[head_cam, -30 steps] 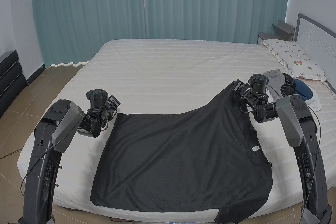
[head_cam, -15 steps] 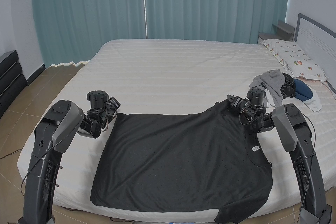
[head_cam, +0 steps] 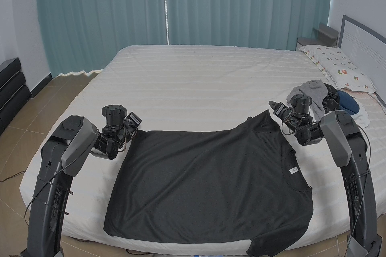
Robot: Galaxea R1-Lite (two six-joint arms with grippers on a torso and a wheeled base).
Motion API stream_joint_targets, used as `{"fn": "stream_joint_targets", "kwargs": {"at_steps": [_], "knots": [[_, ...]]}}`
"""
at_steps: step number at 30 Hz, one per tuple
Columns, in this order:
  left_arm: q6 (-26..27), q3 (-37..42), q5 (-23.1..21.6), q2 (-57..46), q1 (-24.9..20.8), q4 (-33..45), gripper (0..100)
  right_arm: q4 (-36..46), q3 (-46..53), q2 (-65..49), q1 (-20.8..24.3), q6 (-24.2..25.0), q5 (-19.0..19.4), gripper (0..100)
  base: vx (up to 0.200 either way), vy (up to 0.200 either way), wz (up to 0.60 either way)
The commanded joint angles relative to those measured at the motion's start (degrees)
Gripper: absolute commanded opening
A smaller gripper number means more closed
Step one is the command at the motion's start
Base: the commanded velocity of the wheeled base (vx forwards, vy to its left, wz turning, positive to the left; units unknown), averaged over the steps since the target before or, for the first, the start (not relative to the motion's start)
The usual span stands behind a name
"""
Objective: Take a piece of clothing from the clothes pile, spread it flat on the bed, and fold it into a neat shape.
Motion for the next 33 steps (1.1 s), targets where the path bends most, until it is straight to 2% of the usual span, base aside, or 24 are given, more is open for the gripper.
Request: {"fn": "stream_joint_targets", "kwargs": {"at_steps": [1,4,11,12,18,19,24,25,26,27,30,31,33], "knots": [[0.2,-0.3,-0.2,0.7,-0.8,0.0,0,-0.1,7.1,-7.2,-2.5,3.8,0.5,100,0.000,0.000,0.00],[0.2,-0.2,-1.6,0.7,-0.9,0.3,0,0.2,12.5,-11.1,-4.2,6.9,2.2,100,0.000,0.000,0.00],[0.2,0.5,-1.6,0.4,-0.8,0.0,0,-0.4,25.5,-18.8,-6.1,12.9,6.6,100,0.000,0.000,0.00],[0.2,0.5,-1.5,0.3,-0.8,-0.1,0,-1.0,29.5,-20.8,-6.7,15.0,7.9,100,0.000,0.000,0.00],[0.3,1.0,-0.4,-0.2,-0.6,-1.5,0,-7.0,42.9,-25.5,-9.9,18.7,9.9,100,0.000,0.000,0.00],[0.3,1.1,-0.2,-0.3,-0.6,-1.8,100,-7.5,44.1,-25.9,-10.2,19.1,10.3,100,0.000,0.000,0.00],[0.4,3.2,0.1,-1.3,-0.4,-3.9,100,-16.4,58.4,-29.6,-12.4,21.3,16.4,100,0.000,0.000,0.00],[0.4,4.6,-0.2,-2.5,-0.4,-4.0,100,-20.2,62.0,-29.8,-12.9,21.3,18.2,100,0.000,0.000,0.00],[0.4,4.6,-0.2,-2.5,-0.4,-4.0,100,-20.2,62.0,-29.8,-12.9,21.3,18.2,100,0.000,0.000,0.00],[0.2,7.5,-1.3,-4.7,-0.4,-3.9,100,-25.7,65.5,-29.0,-13.3,21.3,20.4,100,0.000,0.000,0.00],[0.2,9.7,-3.6,-5.9,-0.4,-4.0,100,-29.7,66.9,-27.8,-13.3,21.2,21.5,100,0.000,0.000,0.00],[0.2,11.1,-5.8,-6.5,-0.3,-3.8,100,-31.2,66.9,-27.3,-12.7,21.2,21.5,100,0.000,0.000,0.00],[0.5,11.1,-6.2,-6.2,-0.3,-3.8,100,-31.3,67.0,-27.5,-11.6,21.2,21.5,100,0.000,0.000,0.00]]}}
